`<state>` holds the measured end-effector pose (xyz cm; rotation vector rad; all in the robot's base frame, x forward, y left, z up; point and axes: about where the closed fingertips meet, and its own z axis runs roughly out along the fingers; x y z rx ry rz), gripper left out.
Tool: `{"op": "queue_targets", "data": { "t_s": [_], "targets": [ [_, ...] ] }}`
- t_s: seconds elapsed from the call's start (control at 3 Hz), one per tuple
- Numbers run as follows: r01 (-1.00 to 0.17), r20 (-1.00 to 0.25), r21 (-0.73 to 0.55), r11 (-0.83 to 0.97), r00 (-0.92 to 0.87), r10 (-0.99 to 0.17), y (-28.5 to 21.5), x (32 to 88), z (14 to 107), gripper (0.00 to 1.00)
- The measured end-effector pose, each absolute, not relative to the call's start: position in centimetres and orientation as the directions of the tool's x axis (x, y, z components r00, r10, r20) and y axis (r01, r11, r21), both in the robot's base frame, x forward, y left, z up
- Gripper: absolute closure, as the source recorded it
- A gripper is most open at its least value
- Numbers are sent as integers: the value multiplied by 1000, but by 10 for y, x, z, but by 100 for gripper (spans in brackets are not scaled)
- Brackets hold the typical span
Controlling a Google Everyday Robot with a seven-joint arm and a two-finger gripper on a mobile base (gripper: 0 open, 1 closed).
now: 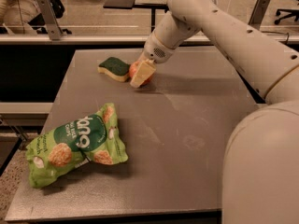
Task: Move apple near sponge
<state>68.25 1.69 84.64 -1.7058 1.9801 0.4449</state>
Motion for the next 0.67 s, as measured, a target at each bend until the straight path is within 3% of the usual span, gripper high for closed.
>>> {"op": "queue_targets", "data": {
  "t_s": [0.33,0.67],
  "targets": [
    [-984,-554,-64,165,-103,-826,18,682,844,0],
    [-984,-554,-64,165,-103,-826,18,682,844,0]
  ]
}}
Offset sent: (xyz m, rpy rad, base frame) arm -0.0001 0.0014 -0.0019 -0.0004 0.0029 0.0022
